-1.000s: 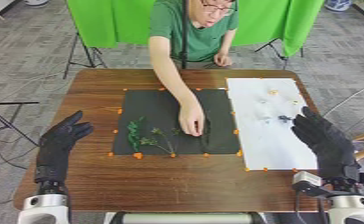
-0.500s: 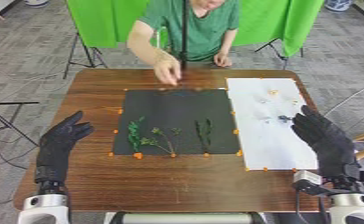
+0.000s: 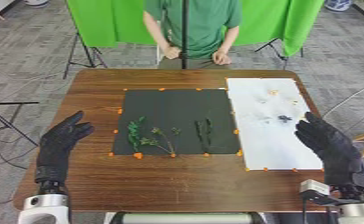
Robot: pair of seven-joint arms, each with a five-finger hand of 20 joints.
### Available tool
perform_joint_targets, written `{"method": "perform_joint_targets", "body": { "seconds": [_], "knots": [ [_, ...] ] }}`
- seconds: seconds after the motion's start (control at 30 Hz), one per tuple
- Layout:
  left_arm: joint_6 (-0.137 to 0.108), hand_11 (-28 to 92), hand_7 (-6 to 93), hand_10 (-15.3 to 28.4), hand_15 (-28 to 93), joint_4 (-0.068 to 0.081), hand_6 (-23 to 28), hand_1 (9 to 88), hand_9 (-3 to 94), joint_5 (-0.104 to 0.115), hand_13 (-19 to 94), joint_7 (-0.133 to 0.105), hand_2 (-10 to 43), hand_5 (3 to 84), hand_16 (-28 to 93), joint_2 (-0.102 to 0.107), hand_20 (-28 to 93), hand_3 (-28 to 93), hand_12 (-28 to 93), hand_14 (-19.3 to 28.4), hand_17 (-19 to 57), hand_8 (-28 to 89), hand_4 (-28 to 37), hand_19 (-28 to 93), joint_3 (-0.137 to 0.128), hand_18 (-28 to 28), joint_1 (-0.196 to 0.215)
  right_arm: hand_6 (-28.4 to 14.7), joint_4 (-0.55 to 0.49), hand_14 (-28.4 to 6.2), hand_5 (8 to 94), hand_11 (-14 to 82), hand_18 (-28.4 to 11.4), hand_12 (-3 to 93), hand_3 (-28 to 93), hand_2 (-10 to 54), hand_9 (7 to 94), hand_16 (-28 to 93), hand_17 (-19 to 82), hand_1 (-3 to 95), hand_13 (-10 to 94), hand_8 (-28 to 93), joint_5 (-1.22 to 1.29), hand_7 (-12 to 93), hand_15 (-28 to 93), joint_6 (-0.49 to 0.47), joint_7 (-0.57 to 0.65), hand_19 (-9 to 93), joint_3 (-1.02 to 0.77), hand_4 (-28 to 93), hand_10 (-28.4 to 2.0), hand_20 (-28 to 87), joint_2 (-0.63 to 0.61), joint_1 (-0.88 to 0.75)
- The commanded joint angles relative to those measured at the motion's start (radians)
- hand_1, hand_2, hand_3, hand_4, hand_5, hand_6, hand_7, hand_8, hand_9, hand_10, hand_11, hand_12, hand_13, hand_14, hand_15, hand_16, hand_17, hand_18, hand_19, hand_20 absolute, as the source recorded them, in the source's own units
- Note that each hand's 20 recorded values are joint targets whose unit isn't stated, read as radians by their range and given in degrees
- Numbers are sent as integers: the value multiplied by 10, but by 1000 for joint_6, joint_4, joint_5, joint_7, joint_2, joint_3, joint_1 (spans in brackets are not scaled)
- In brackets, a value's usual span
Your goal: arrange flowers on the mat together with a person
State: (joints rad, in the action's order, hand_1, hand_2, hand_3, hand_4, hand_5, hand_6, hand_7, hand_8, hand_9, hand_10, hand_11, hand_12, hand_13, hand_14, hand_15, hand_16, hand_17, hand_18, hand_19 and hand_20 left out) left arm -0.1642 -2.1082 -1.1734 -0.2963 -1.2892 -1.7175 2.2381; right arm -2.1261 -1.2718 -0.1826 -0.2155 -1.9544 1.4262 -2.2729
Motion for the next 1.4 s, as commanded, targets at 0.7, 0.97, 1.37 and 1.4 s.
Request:
{"method": "perform_joint_targets", "body": {
  "seconds": [0.7,0.97,1.37,1.4],
  "knots": [
    [6,179,98,146,207,8,38,253,508,-3,455,5,-13,474,-26,-5,214,715,132,175,159,-56,-214,143,7,134,7,-30,-58,-124,513,209,-235,250,645,-95,655,281,293,284,714,-83,-995,144,433,346,405,668,182,-277,-167,511,-219,196],
    [5,178,99,145,206,9,38,254,506,-1,454,6,-12,474,-26,0,213,714,132,176,160,-56,-215,142,7,133,6,-13,29,-115,542,241,-245,272,641,-95,692,302,309,341,727,-87,-1163,161,541,136,579,728,304,-280,-159,538,-334,360],
    [6,179,98,146,206,9,38,253,508,0,454,4,-13,474,-26,2,214,714,132,175,160,-57,-216,142,10,133,7,-9,169,-111,531,231,-245,270,660,-95,696,302,312,345,728,-87,-1172,151,548,3,586,730,406,-281,-159,533,-363,485],
    [5,180,98,146,206,9,38,253,508,1,454,4,-13,474,-26,3,214,714,132,175,160,-57,-215,142,10,133,7,-9,181,-110,531,231,-245,270,662,-95,697,302,313,348,731,-86,-1179,151,549,8,583,731,417,-281,-158,532,-365,494]
  ]
}}
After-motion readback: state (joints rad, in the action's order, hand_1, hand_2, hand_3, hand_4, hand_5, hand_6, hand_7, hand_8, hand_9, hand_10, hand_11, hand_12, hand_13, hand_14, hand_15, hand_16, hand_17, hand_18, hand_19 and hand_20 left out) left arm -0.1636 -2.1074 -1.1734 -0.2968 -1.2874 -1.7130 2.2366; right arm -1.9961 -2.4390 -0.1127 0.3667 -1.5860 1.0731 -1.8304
